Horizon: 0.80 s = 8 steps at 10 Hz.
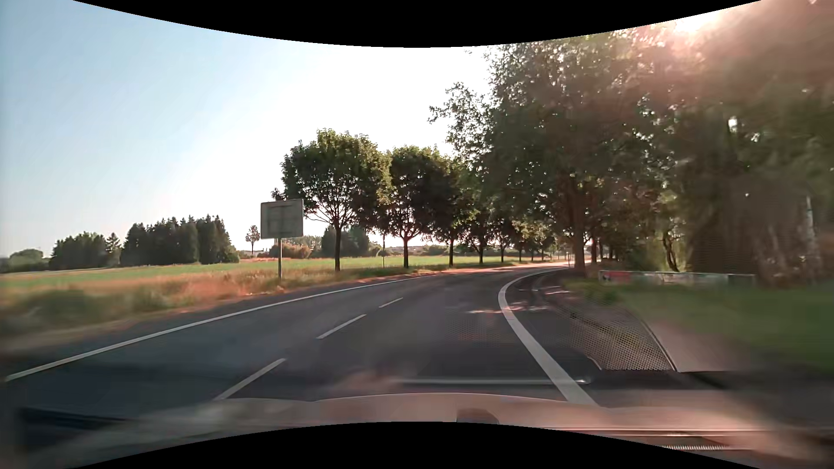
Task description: Follow the waypoints while adhering to traffic rules and regulations
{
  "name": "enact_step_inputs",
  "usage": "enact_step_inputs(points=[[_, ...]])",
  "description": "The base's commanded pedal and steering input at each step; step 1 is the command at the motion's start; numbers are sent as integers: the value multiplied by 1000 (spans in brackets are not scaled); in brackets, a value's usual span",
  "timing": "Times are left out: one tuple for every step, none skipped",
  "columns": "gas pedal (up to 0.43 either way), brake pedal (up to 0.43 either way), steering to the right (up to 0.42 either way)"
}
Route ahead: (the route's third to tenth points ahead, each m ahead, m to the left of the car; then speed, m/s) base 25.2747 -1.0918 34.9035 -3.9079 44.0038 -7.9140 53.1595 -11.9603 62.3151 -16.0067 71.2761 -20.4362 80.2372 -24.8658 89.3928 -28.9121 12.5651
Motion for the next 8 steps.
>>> enact_step_inputs(points=[[59,0,42],[59,0,43],[59,0,43],[59,0,42],[67,0,43],[67,0,42],[67,0,42],[67,0,43]])
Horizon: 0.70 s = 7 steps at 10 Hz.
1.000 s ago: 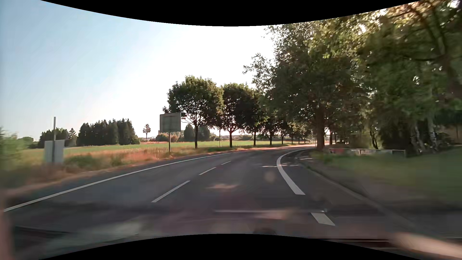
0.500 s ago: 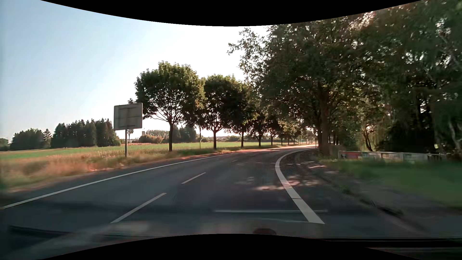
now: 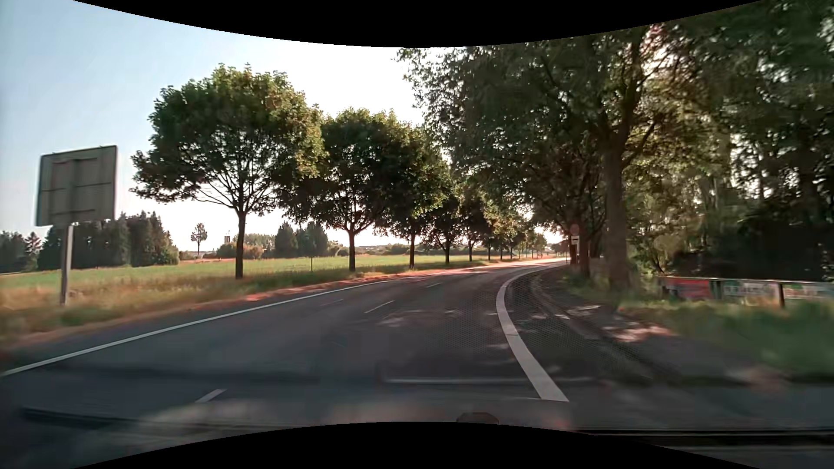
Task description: Follow the waypoints while adhering to traffic rules and regulations
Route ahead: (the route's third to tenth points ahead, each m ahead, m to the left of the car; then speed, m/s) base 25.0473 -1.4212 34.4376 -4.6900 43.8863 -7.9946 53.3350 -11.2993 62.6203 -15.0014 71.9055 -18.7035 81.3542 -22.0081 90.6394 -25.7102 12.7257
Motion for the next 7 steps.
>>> enact_step_inputs(points=[[67,0,42],[67,0,42],[67,0,43],[67,0,41],[67,0,40],[67,0,40],[67,0,40]])
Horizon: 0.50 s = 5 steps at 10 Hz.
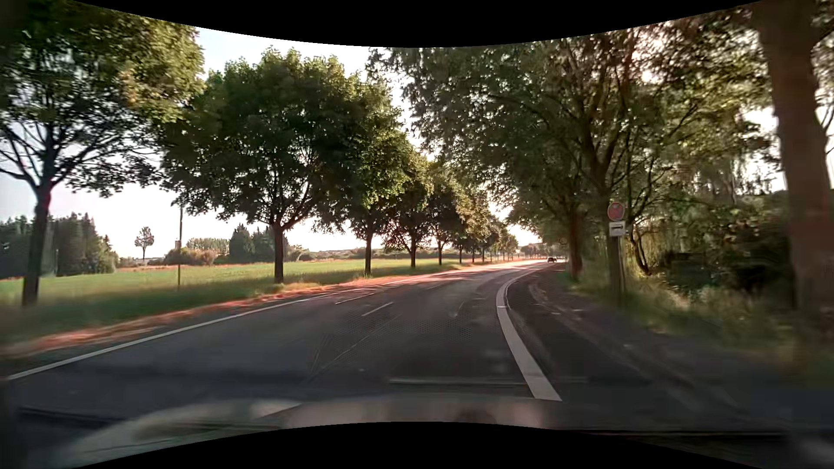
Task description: Follow the waypoints while adhering to traffic rules and regulations
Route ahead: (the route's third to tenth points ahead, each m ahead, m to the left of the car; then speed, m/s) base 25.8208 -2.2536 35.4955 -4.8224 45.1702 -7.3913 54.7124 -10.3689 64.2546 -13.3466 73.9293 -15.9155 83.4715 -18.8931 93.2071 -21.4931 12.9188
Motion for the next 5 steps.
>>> enact_step_inputs(points=[[67,0,40],[67,0,40],[67,0,40],[67,0,40],[67,0,40]])
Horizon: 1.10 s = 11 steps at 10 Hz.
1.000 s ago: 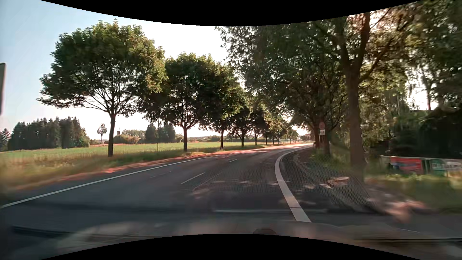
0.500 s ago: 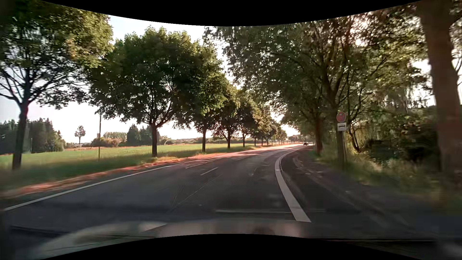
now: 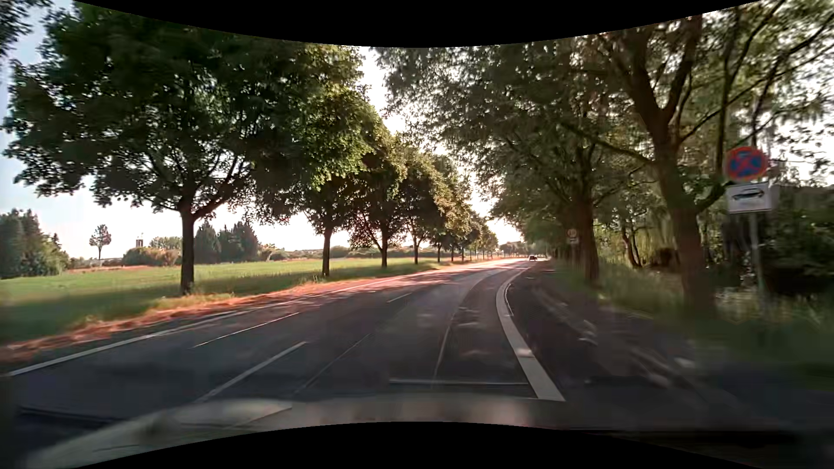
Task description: Follow the waypoints while adhering to traffic rules and regulations
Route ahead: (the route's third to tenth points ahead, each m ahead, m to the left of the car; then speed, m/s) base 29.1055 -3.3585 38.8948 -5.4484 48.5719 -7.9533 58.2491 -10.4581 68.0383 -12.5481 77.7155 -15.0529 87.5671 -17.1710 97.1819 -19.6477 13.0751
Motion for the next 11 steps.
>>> enact_step_inputs(points=[[67,0,39],[67,0,40],[67,0,39],[67,0,40],[67,0,40],[79,0,40],[79,0,40],[79,0,40],[79,0,40],[79,0,40],[79,0,39]])
